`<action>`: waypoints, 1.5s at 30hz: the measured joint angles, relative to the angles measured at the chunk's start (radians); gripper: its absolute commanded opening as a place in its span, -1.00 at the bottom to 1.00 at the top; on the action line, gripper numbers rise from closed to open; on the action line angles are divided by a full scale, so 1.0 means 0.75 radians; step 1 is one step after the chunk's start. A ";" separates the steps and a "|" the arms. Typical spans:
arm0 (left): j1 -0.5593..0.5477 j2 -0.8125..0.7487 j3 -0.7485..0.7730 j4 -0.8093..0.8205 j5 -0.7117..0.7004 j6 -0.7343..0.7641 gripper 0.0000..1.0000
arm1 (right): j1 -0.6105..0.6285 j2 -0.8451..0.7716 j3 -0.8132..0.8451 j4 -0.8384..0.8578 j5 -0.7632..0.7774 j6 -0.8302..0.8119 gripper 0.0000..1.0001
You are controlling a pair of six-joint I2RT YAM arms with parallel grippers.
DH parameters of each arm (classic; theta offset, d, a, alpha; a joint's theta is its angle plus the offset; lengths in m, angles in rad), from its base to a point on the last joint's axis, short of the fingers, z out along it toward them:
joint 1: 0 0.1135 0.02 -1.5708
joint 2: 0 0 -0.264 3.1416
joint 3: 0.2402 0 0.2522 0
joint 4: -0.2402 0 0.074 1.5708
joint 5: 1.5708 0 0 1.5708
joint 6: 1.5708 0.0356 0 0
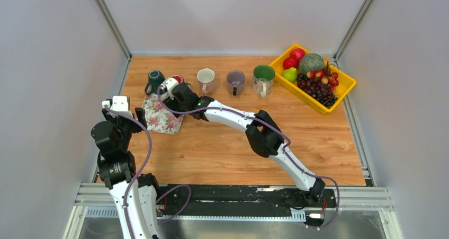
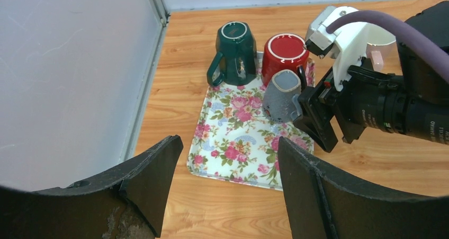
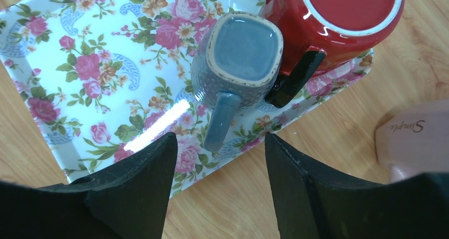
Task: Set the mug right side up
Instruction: Turn over the cup on the tray.
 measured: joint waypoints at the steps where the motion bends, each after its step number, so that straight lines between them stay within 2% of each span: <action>1: 0.000 0.001 -0.001 0.001 0.000 0.000 0.55 | -0.002 0.010 0.003 0.003 0.001 0.006 0.27; 12: 0.006 0.001 -0.011 0.001 -0.002 0.000 0.56 | -0.007 0.057 0.053 0.031 0.015 0.060 0.05; 45: 0.007 0.001 -0.011 0.001 -0.004 0.001 0.57 | -0.008 0.129 0.144 0.052 0.070 0.091 -0.18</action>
